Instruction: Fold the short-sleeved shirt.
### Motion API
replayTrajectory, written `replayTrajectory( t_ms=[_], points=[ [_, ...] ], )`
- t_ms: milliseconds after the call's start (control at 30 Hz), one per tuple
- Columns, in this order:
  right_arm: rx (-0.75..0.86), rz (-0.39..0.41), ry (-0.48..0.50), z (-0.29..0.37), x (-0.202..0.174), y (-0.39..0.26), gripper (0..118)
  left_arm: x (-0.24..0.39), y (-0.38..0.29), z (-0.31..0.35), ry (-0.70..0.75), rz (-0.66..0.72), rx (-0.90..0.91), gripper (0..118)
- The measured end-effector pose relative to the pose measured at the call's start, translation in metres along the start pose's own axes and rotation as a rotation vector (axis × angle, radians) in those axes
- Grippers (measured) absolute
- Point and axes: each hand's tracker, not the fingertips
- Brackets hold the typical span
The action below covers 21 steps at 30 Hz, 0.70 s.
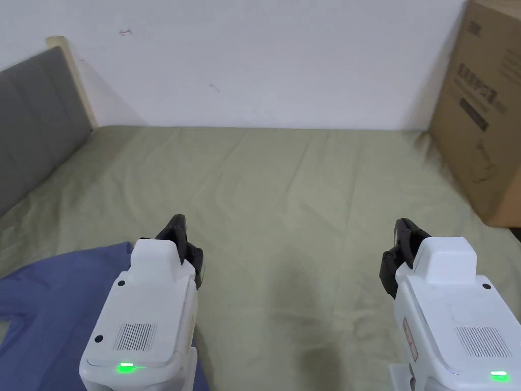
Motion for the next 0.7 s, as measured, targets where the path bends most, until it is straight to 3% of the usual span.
replayTrajectory(
  t_ms=[133, 467, 700],
  points=[
    [0.014, -0.007, 0.130, -0.045, -0.029, 0.005, 0, -0.049, 0.003, 0.010, 0.128, -0.018, -0.001, 0],
    [0.054, -0.039, 0.464, -0.125, -0.162, 0.022, 0, -0.189, 0.010, 0.080, 0.482, -0.063, -0.030, 0],
    [0.043, -0.055, 0.574, -0.135, -0.225, 0.020, 0, -0.235, 0.007, 0.139, 0.594, -0.071, -0.057, 0]
  ],
)
